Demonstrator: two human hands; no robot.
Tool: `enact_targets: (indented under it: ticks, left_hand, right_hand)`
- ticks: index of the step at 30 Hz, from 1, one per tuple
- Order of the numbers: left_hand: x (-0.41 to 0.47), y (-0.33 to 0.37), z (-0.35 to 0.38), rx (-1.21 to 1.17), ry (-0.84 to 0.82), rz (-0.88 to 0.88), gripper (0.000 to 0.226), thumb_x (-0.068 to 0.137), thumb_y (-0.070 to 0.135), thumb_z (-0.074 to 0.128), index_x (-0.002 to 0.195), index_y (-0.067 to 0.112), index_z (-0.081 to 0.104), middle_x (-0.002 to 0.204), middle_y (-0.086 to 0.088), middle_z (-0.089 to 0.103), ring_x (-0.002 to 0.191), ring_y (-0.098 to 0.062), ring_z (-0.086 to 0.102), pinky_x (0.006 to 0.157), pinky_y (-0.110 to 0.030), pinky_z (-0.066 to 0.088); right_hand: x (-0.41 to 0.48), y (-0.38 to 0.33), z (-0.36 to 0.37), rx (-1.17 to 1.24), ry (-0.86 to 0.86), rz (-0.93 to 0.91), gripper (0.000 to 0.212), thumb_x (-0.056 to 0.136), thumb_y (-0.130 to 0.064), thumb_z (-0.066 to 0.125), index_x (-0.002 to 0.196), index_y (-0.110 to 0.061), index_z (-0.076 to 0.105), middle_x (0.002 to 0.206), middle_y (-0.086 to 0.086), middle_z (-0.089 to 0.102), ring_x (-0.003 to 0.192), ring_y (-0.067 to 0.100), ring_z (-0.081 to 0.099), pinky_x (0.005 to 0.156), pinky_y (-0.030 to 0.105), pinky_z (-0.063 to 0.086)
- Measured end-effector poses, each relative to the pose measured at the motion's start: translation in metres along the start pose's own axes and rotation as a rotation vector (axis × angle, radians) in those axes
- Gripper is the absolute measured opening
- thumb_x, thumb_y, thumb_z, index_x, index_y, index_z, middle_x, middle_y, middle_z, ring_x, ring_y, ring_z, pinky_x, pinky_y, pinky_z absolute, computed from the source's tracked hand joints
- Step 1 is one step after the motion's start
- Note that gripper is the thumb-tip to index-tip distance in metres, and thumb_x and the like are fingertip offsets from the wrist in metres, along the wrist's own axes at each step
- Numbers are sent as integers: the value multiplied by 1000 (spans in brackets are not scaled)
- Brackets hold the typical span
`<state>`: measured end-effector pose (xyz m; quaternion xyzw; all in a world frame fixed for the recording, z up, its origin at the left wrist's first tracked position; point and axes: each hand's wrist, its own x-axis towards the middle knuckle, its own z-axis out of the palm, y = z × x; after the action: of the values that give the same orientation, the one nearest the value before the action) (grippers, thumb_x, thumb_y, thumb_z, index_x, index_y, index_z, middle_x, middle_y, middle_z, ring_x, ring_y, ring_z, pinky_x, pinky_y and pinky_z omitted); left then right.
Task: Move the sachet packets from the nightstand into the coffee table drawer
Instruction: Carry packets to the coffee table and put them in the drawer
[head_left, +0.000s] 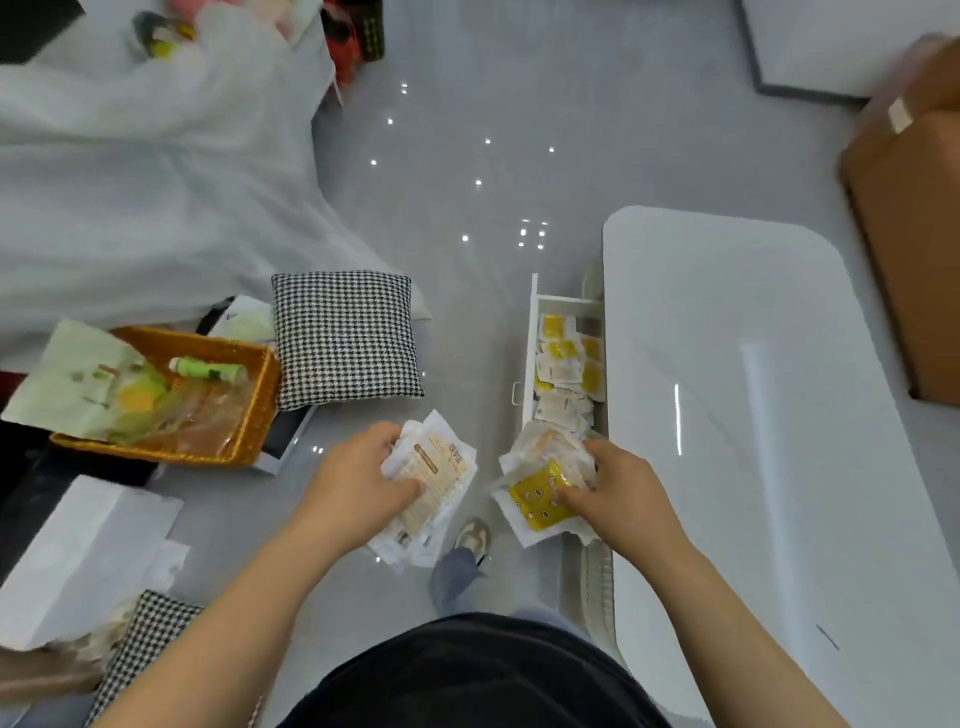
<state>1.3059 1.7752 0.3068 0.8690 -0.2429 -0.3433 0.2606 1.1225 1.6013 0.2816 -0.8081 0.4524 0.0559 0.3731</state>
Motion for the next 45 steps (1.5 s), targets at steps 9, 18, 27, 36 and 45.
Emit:
enact_targets:
  ticks: [9, 18, 27, 36, 45]
  left_hand:
    - [104, 60, -22, 112, -131, 149, 31, 78, 15, 73, 104, 26, 58, 95, 14, 63, 84, -3, 61, 63, -17, 49]
    - [188, 108, -27, 225, -312, 312, 28, 77, 13, 73, 97, 26, 59, 86, 15, 63, 80, -4, 63, 62, -18, 49]
    - [279, 163, -42, 437, -514, 517, 36, 75, 16, 74, 108, 19, 61, 101, 4, 67, 91, -15, 63, 77, -27, 50]
    - [325, 202, -19, 578, -710, 696, 34, 73, 18, 74, 103, 20, 60, 99, 3, 67, 88, -15, 63, 64, -24, 47]
    - [326, 237, 40, 690, -812, 790, 39, 77, 11, 71, 113, 16, 58, 99, 2, 63, 85, -17, 60, 57, -17, 45]
  right_hand:
    - [64, -10, -34, 65, 113, 116, 23, 75, -27, 73, 91, -17, 60, 79, 1, 66, 70, 14, 61, 63, 35, 54]
    - [92, -12, -42, 190, 246, 292, 21, 76, -28, 72, 89, -28, 55, 73, -13, 59, 65, 2, 56, 53, 19, 43]
    - [115, -45, -24, 318, 438, 593, 21, 74, -26, 71, 79, -15, 54, 62, -3, 51, 55, 12, 45, 50, 28, 35]
    - [112, -66, -4, 474, 607, 859, 24, 71, -25, 73, 79, -11, 55, 71, 9, 60, 59, 21, 51, 49, 29, 35]
    - [100, -40, 1, 599, 687, 973, 19, 74, -23, 72, 86, -17, 59, 74, 0, 63, 65, 15, 57, 50, 26, 37]
